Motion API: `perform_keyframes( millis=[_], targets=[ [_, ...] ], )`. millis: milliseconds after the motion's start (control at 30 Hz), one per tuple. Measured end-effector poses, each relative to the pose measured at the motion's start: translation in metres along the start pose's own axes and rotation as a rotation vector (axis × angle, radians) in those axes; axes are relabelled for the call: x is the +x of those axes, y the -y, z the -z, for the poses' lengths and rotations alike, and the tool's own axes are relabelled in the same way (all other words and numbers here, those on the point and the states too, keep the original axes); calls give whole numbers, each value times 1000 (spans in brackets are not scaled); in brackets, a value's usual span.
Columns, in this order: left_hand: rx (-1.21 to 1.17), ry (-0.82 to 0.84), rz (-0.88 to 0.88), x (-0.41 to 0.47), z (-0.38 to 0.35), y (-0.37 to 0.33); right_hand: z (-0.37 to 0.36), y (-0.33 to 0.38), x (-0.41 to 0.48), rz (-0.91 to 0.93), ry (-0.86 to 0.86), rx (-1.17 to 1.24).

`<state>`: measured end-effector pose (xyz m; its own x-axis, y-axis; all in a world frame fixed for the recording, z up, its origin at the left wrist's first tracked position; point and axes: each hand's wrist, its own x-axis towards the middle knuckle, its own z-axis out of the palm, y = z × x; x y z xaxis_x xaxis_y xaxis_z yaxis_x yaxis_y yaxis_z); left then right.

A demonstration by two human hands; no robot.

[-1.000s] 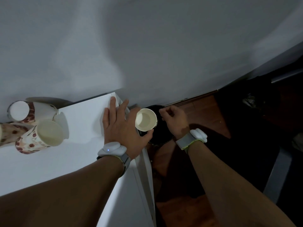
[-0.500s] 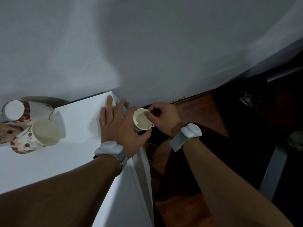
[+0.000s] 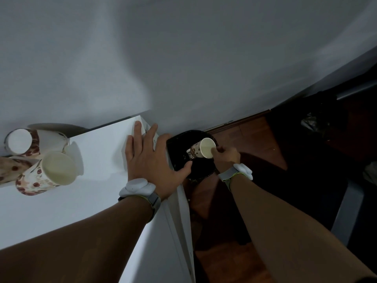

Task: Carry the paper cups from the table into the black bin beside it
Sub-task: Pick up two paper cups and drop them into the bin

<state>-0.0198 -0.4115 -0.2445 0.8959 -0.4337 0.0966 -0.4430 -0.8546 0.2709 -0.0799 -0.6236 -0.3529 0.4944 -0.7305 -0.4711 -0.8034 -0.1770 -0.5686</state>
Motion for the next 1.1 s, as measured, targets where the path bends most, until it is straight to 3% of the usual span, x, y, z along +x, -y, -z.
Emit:
perform_keyframes(
  millis=[167,400,600,933,1100],
  targets=[
    [5,-14,-3,0,0,-1,-13,-6,2,-196,-2,9],
    [-17,-32,-13,0,-2,1,-26,-11,13,-258,294,22],
    [-35,-53,-21,0,-6,1,-39,-25,0,-322,437,6],
    [-86,-72,-16,-2,-3,1,-26,-14,-39,-245,470,93],
    [-74,33,-7,-1,-2,-1,8,10,-70,-131,414,188]
  ],
)
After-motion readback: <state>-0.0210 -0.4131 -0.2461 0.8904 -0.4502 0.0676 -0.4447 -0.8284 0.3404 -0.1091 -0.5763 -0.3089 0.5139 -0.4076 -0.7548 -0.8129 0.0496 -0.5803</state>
